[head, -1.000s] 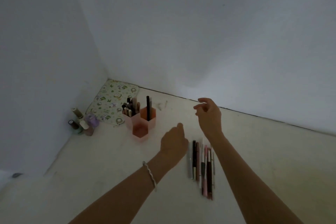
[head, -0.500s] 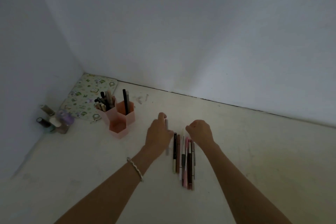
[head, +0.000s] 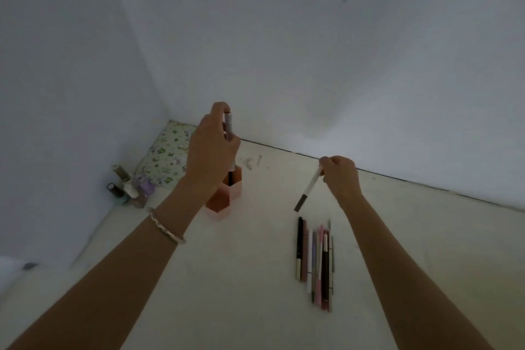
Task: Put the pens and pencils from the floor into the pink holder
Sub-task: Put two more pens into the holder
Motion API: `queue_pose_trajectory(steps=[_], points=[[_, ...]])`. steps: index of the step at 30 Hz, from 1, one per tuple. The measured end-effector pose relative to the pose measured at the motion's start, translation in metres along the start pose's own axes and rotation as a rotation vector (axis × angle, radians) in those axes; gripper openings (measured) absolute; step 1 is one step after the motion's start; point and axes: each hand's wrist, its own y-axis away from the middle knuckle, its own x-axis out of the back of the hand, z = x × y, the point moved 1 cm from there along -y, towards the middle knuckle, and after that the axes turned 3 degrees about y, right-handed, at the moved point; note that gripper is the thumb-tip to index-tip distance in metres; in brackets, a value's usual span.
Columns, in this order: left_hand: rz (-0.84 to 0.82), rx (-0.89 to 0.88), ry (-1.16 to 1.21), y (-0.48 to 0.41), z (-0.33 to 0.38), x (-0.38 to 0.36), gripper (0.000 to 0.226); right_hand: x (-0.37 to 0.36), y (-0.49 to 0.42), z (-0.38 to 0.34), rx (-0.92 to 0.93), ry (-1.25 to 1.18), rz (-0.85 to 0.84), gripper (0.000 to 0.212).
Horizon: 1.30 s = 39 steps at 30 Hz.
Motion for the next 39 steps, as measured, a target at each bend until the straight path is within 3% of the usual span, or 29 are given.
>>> queue_pose_trajectory(steps=[2,7,11,17,20,23,25,29,31,34,39], points=[[-0.052,-0.048,-0.14,0.0,-0.008,-0.003,0.031,-0.001,0.004,-0.02,0.03,-0.192,0.001,0.023],[-0.185,-0.149,-0.56,-0.001,-0.023,-0.022,0.013,-0.018,0.021,-0.048,0.112,-0.383,0.058,0.02],[-0.254,-0.114,-0.725,-0.008,-0.036,-0.022,0.019,-0.042,0.037,-0.059,0.149,-0.447,0.049,0.015],[-0.049,-0.156,-0.448,-0.019,-0.021,0.01,0.041,-0.091,0.053,-0.064,0.218,-0.296,-0.084,0.016],[0.031,-0.214,-0.354,-0.009,0.0,0.016,0.035,-0.103,0.054,-0.057,0.236,-0.183,-0.185,0.033],[0.075,-0.246,-0.221,0.014,0.02,0.003,0.024,-0.085,0.049,-0.048,0.21,-0.203,-0.12,0.039],[-0.033,-0.182,-0.171,0.034,0.027,-0.022,0.02,-0.063,0.041,-0.036,0.172,-0.218,-0.045,0.034],[-0.52,0.06,-0.26,0.087,0.019,-0.094,0.022,-0.016,0.032,-0.001,0.095,-0.203,0.023,0.029],[-0.679,0.156,-0.267,0.113,0.011,-0.124,0.025,0.002,0.031,0.018,0.059,-0.198,0.036,0.027],[-0.752,0.224,-0.269,0.138,0.007,-0.153,0.023,0.026,0.031,0.051,-0.02,-0.144,0.027,0.023],[-0.681,0.247,-0.3,0.15,0.01,-0.171,0.032,0.047,0.034,0.094,-0.1,-0.065,0.012,0.023]])
